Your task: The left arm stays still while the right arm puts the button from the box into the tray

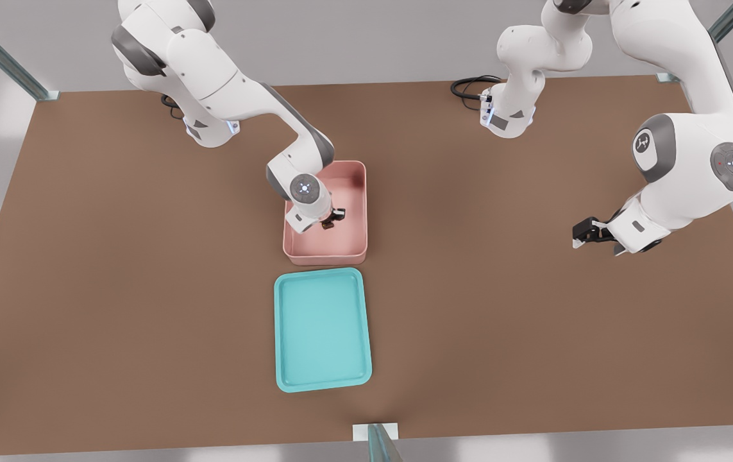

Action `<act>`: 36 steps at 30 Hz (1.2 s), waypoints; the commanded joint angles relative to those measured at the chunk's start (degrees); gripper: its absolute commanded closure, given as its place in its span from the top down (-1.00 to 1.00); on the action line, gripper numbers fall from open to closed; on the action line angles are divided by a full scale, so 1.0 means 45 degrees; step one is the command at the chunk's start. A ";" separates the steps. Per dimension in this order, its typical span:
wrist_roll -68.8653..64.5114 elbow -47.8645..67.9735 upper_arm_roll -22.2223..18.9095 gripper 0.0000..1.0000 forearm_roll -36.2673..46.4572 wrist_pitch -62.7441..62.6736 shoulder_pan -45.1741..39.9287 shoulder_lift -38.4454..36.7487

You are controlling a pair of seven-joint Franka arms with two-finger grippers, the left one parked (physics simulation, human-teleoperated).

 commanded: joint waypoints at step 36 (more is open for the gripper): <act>0.0745 1.3616 -0.1971 1.00 -0.1462 -0.5194 -0.1601 0.6657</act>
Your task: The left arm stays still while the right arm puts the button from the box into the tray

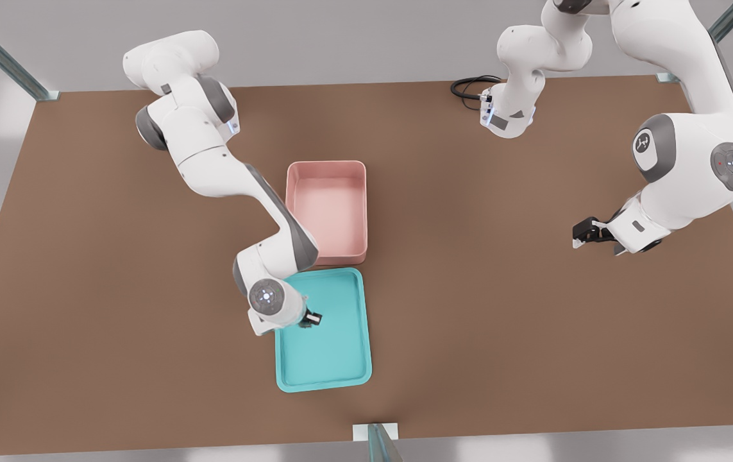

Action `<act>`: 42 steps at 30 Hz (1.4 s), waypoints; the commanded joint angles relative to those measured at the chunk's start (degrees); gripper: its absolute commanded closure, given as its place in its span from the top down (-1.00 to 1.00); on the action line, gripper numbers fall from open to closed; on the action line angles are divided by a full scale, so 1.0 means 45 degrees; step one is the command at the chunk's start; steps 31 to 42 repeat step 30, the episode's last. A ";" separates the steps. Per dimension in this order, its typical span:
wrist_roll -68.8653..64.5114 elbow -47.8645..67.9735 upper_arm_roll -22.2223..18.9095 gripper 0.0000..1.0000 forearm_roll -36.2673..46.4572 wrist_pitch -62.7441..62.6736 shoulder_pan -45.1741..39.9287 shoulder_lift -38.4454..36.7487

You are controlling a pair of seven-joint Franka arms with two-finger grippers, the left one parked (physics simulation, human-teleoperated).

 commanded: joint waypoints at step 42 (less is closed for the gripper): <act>-1.1013 -0.7783 -0.2917 1.00 0.0304 -0.4984 -0.3221 -1.1157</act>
